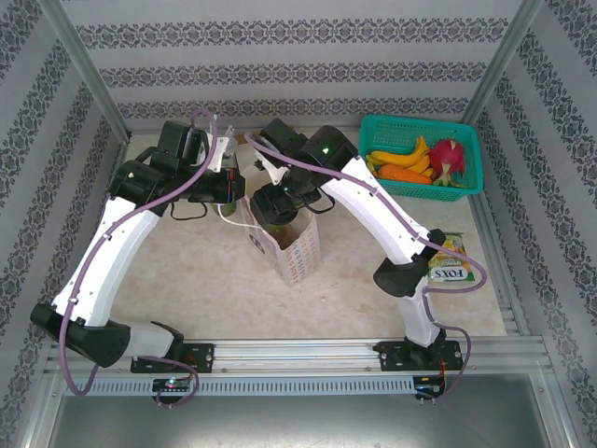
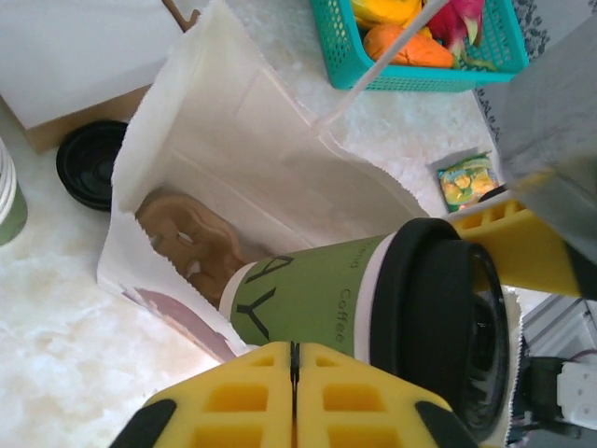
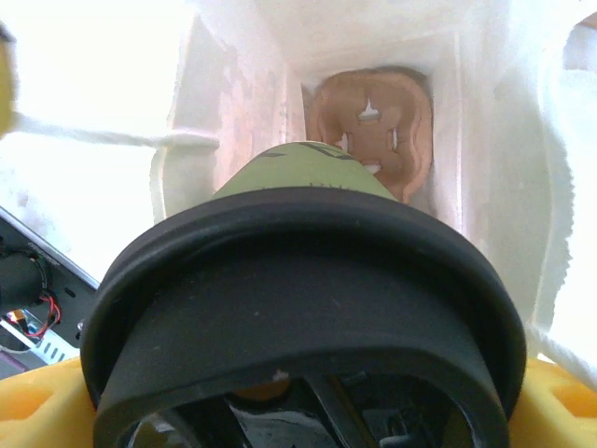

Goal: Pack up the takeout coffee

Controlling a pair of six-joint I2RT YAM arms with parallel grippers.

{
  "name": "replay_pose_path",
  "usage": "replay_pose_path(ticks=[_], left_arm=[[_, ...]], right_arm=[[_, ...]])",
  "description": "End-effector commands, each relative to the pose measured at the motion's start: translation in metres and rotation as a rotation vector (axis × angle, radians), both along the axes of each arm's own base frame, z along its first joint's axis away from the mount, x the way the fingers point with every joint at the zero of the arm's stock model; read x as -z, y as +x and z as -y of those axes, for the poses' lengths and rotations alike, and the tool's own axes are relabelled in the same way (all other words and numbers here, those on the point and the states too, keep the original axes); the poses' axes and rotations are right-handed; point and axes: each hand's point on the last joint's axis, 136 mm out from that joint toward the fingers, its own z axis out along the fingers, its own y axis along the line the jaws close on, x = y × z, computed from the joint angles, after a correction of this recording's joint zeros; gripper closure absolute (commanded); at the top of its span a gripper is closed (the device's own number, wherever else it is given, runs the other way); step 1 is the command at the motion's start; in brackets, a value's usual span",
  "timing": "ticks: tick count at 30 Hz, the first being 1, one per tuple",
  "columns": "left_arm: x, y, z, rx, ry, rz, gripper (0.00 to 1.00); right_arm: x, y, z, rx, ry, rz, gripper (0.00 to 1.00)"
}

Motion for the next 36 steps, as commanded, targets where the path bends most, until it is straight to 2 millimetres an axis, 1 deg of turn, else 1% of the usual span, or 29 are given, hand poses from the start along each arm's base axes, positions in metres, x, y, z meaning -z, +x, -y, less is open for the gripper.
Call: replay_pose_path(ticks=[1, 4, 6, 9, 13, 16, 18, 23, 30, 34, 36], left_arm=[[-0.006, 0.005, 0.008, 0.018, -0.035, 0.017, 1.0], [-0.006, 0.006, 0.008, 0.017, -0.034, 0.022, 1.0], [-0.006, 0.006, 0.008, 0.017, -0.032, 0.023, 1.0], [-0.006, 0.007, 0.008, 0.019, -0.03, 0.026, 1.0], [-0.005, 0.006, 0.004, 0.011, -0.016, 0.034, 1.0], [-0.004, 0.002, 0.001, 0.008, 0.0, 0.038, 1.0], [-0.003, -0.002, -0.002, 0.012, 0.01, 0.045, 1.0], [-0.001, -0.009, -0.014, -0.002, 0.06, 0.059, 1.0], [-0.001, -0.017, -0.016, 0.032, 0.071, 0.068, 1.0], [-0.004, -0.021, -0.014, 0.056, 0.063, 0.092, 1.0], [-0.005, -0.022, -0.013, 0.067, 0.052, 0.101, 1.0]], right_arm=[[-0.01, -0.003, 0.01, 0.041, -0.019, 0.033, 0.43], [-0.017, -0.003, 0.013, 0.061, -0.019, 0.064, 0.43], [-0.017, -0.004, 0.016, 0.067, -0.025, 0.064, 0.43], [-0.006, -0.007, 0.011, 0.054, -0.033, 0.025, 0.43], [0.008, -0.007, -0.005, 0.034, -0.01, -0.028, 0.43], [0.014, -0.004, -0.007, 0.032, -0.021, -0.032, 0.43], [0.017, -0.001, -0.002, 0.042, -0.041, -0.03, 0.42], [0.019, 0.008, 0.02, 0.091, -0.083, -0.026, 0.42], [0.024, 0.016, 0.049, 0.147, -0.158, -0.009, 0.42], [0.025, 0.018, 0.055, 0.155, -0.186, -0.002, 0.42], [0.029, 0.015, 0.053, 0.143, -0.191, -0.019, 0.42]])
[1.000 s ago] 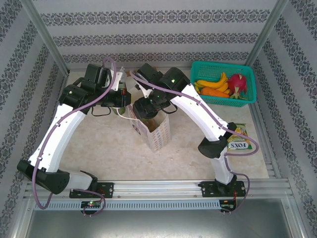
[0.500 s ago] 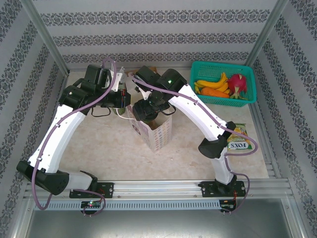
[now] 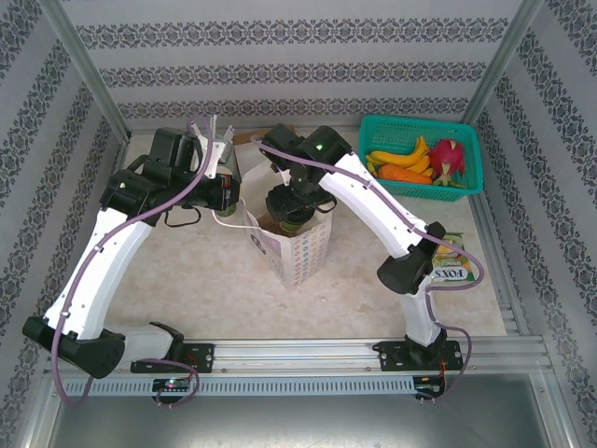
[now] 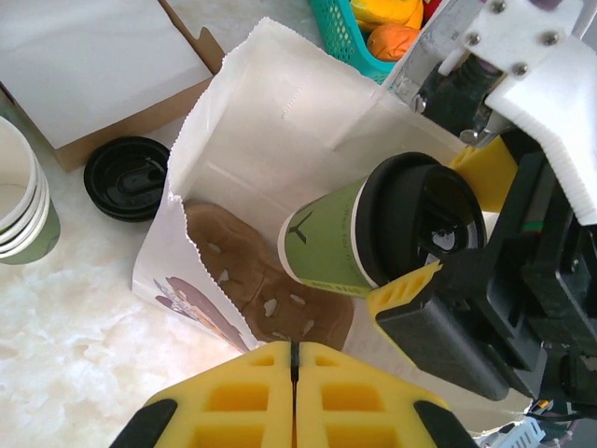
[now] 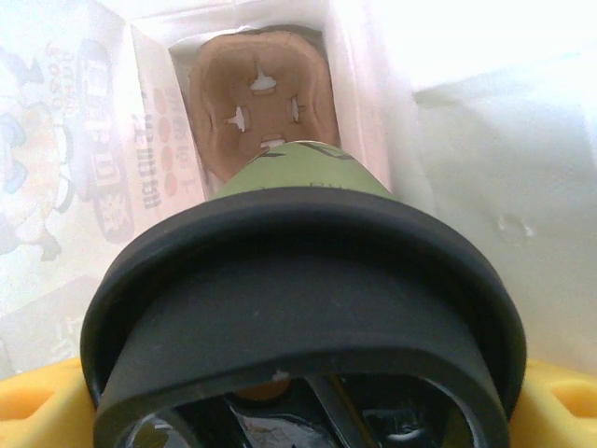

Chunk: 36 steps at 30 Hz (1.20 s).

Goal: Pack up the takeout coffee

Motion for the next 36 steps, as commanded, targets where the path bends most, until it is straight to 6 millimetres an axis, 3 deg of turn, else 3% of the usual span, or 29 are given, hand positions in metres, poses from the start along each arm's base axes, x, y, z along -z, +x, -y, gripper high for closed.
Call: replay_pose_path(ticks=[1, 4, 11, 19, 24, 29, 33, 36], left_arm=[[-0.005, -0.012, 0.001, 0.05, -0.018, 0.024, 1.0], [-0.008, -0.014, 0.009, 0.085, -0.055, 0.03, 0.97], [-0.015, -0.002, 0.004, 0.033, -0.048, 0.082, 0.97], [-0.004, 0.003, 0.011, 0.04, -0.078, 0.052, 0.95], [-0.005, 0.001, 0.012, 0.053, -0.078, 0.052, 0.94], [-0.007, -0.001, 0.009, 0.052, -0.089, 0.043, 0.86], [-0.021, -0.002, 0.007, 0.071, -0.157, 0.048, 0.82], [-0.036, -0.008, 0.009, 0.12, -0.178, 0.101, 0.61]], right_arm=[[-0.009, -0.008, 0.012, 0.001, -0.024, 0.012, 0.42], [-0.004, -0.012, 0.006, -0.022, -0.024, -0.01, 0.42], [-0.001, -0.029, -0.011, -0.099, 0.022, -0.074, 0.42], [0.015, -0.034, -0.003, -0.058, -0.035, -0.12, 0.42], [0.014, -0.04, 0.003, -0.033, -0.05, -0.16, 0.42], [0.014, -0.049, 0.014, -0.024, -0.092, -0.191, 0.42], [0.014, -0.051, 0.018, -0.036, -0.113, -0.199, 0.42], [0.016, -0.055, 0.019, -0.057, -0.125, -0.215, 0.42]])
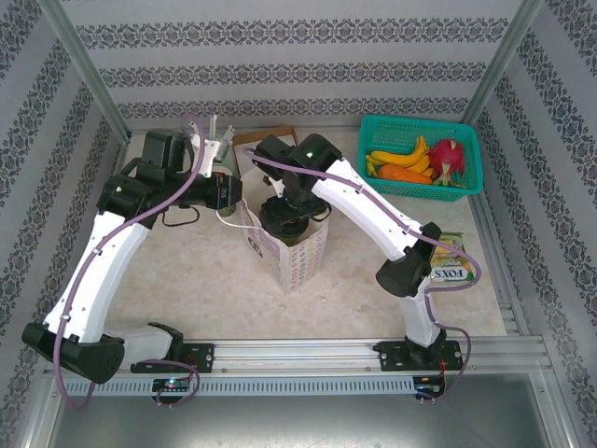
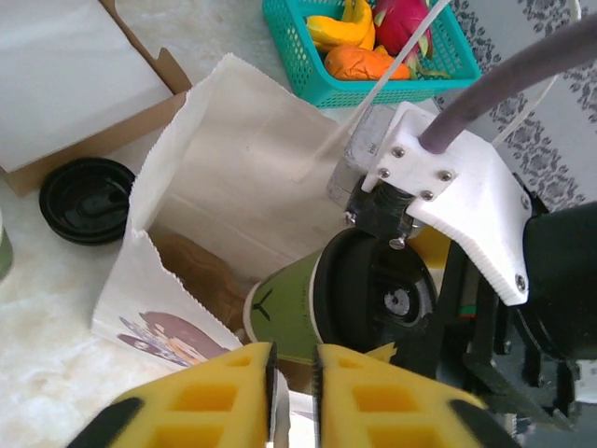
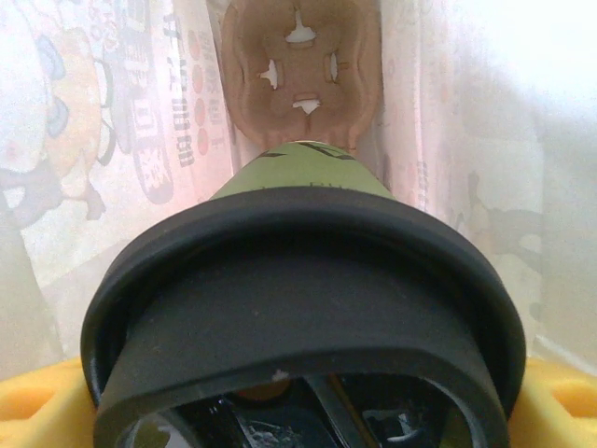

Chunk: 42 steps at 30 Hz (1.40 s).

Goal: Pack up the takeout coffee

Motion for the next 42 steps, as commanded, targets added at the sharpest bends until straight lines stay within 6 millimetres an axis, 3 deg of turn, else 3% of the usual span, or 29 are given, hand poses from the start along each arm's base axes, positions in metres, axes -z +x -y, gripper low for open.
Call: replay_pose_path(ticks=[1, 4, 9, 12, 15, 20, 26, 34, 42], left_arm=[[-0.034, -0.014, 0.005, 0.081, -0.067, 0.1, 0.53], [-0.044, -0.014, -0.003, 0.061, -0.05, 0.158, 0.34], [-0.043, 0.019, -0.044, -0.172, 0.091, 0.197, 0.09], [-0.035, 0.044, -0.067, -0.301, 0.166, 0.203, 0.03], [-0.023, 0.062, -0.063, -0.279, 0.18, 0.172, 0.02], [0.001, 0.081, -0.033, -0.109, 0.151, 0.09, 0.07], [0.018, 0.085, 0.006, 0.141, 0.125, 0.107, 0.13], [0.048, 0.105, 0.007, 0.168, 0.228, 0.048, 0.31], [0.066, 0.105, 0.019, 0.214, 0.245, 0.02, 0.51]], right_arm=[[0.003, -0.03, 0.035, -0.013, -0.144, -0.12, 0.42], [0.002, -0.028, 0.034, -0.019, -0.139, -0.107, 0.42], [-0.002, -0.026, 0.028, -0.028, -0.1, -0.093, 0.42], [-0.003, -0.025, 0.025, -0.035, -0.086, -0.086, 0.42], [-0.004, -0.024, 0.024, -0.039, -0.08, -0.076, 0.42], [-0.005, -0.021, 0.018, -0.041, -0.051, -0.065, 0.42], [-0.006, -0.02, 0.013, -0.049, -0.036, -0.06, 0.42], [-0.009, -0.022, 0.01, -0.05, -0.017, -0.05, 0.42], [-0.007, -0.019, 0.006, -0.017, -0.028, -0.043, 0.42]])
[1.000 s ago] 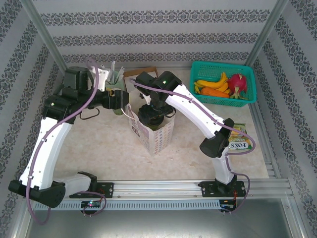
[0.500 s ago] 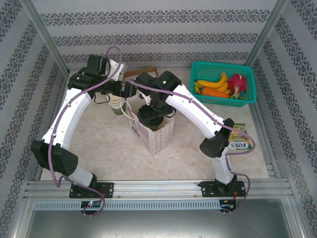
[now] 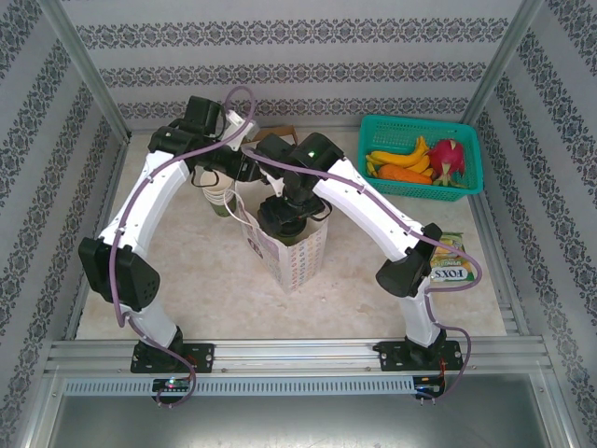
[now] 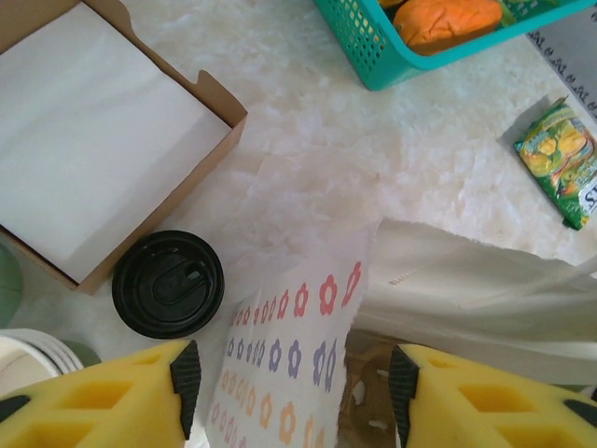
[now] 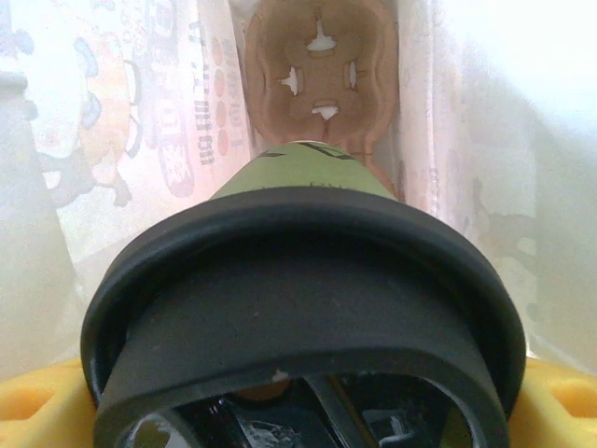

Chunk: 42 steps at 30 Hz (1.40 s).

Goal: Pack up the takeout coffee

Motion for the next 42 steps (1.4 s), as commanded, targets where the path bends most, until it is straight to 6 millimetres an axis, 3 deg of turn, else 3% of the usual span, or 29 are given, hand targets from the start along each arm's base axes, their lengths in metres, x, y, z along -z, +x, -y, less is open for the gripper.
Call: replay_pose_path(ticks=[1, 6, 8, 19, 42], left_arm=[[0.005, -0.006, 0.005, 0.034, 0.031, -0.011, 0.57], [0.003, -0.003, 0.005, -0.001, 0.014, -0.014, 0.95], [-0.001, -0.004, 0.006, -0.012, -0.005, 0.002, 1.0], [-0.004, -0.005, 0.002, -0.023, 0.003, 0.027, 1.0], [-0.002, 0.001, 0.004, -0.015, -0.009, 0.005, 1.0]], right_arm=[[0.0, -0.015, 0.01, 0.014, -0.06, -0.044, 0.42], [0.005, -0.018, -0.001, 0.001, -0.037, -0.06, 0.42], [0.013, -0.018, 0.001, 0.003, -0.072, -0.069, 0.42], [0.031, -0.022, 0.02, -0.014, -0.186, -0.106, 0.42], [0.064, -0.021, 0.027, -0.061, -0.249, -0.191, 0.42]])
